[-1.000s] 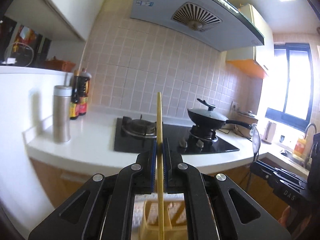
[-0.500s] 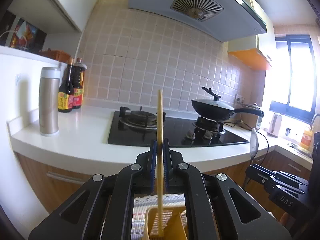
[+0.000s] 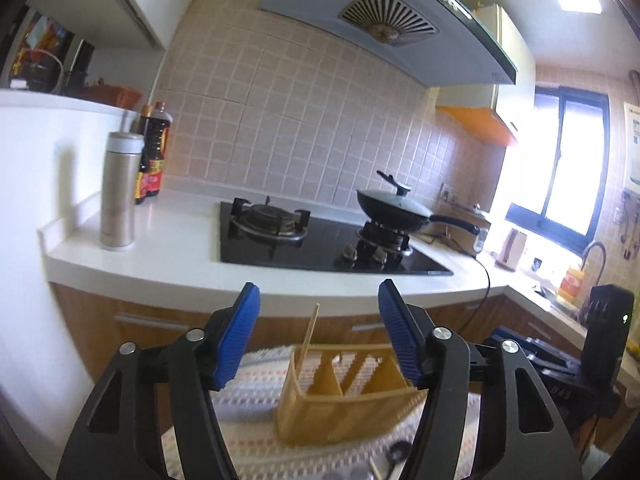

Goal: Organize utensils
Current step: 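Lift the chopstick with the left tool and drop it into the yellow caddy, then grasp a clear spoon with the left tool while the right tool grasps chopsticks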

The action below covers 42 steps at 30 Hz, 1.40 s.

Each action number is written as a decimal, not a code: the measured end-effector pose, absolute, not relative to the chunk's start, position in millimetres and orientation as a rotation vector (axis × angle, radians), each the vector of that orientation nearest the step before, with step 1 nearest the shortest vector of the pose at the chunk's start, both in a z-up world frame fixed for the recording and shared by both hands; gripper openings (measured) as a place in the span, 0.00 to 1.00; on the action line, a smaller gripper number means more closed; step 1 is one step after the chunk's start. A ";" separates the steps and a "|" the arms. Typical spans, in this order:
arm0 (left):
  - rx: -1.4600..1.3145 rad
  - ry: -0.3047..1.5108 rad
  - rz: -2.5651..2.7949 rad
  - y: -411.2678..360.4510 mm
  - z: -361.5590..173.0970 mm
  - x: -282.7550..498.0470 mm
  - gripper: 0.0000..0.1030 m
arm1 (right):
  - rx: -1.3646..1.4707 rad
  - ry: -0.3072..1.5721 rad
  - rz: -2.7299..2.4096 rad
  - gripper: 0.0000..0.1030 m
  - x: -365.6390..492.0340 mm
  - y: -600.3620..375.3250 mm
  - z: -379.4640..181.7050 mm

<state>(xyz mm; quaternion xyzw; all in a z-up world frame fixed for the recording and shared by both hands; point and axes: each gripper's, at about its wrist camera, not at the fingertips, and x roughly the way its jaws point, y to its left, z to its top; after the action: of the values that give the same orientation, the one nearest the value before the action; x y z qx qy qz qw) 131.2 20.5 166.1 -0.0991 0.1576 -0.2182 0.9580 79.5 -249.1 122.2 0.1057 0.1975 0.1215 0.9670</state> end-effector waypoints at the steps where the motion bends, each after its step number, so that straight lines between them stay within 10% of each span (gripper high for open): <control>1: -0.189 0.337 -0.435 23.9 170.4 122.8 0.59 | 0.211 0.406 0.247 0.58 73.1 -248.3 126.5; 20: -0.097 1.177 -0.526 25.0 -19.7 113.4 0.45 | 0.063 1.116 0.332 0.35 63.2 -203.3 34.2; 32: 0.059 1.185 -0.486 -0.8 -50.0 105.8 0.11 | 0.053 1.226 0.366 0.30 71.4 -186.7 -9.1; 42: -0.052 1.194 -0.528 26.7 -47.2 107.5 0.11 | 0.033 1.275 0.381 0.30 73.8 -184.3 -33.9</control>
<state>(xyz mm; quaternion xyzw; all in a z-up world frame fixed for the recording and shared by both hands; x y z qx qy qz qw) 107.5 26.7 -47.2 -0.0244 0.5554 -0.2458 0.7940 73.8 -184.3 -33.9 0.0151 0.5914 0.1766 0.7867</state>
